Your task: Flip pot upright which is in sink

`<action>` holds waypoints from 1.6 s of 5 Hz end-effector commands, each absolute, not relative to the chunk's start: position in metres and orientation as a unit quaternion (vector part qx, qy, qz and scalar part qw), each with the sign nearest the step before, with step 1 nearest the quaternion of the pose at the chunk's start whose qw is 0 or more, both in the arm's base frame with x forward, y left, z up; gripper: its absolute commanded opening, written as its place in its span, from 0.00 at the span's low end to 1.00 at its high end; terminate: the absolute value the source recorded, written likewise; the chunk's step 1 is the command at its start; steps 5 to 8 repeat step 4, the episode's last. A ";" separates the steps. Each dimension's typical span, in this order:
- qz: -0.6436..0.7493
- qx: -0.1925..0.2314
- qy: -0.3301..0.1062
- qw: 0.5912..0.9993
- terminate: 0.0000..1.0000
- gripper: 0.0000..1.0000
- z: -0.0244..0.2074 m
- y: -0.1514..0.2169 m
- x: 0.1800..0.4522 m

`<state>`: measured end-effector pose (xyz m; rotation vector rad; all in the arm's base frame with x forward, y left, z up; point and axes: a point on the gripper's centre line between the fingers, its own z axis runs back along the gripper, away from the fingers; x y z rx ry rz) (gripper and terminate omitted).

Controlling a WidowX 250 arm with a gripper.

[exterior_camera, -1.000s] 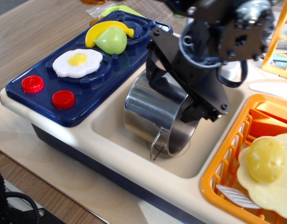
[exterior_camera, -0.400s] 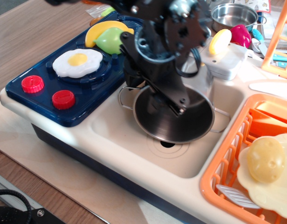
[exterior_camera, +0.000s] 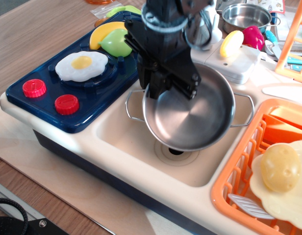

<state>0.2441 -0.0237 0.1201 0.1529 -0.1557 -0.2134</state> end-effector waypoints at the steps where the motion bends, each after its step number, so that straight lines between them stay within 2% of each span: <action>1: -0.082 0.037 -0.050 0.995 0.00 0.00 0.141 -0.034 0.252; 2: -0.105 -0.008 -0.032 0.994 0.00 1.00 0.139 -0.027 0.256; 3: -0.105 -0.008 -0.032 0.994 0.00 1.00 0.139 -0.027 0.256; 4: -0.105 -0.008 -0.032 0.994 1.00 1.00 0.139 -0.027 0.256; 8: -0.105 -0.008 -0.032 0.994 1.00 1.00 0.139 -0.027 0.256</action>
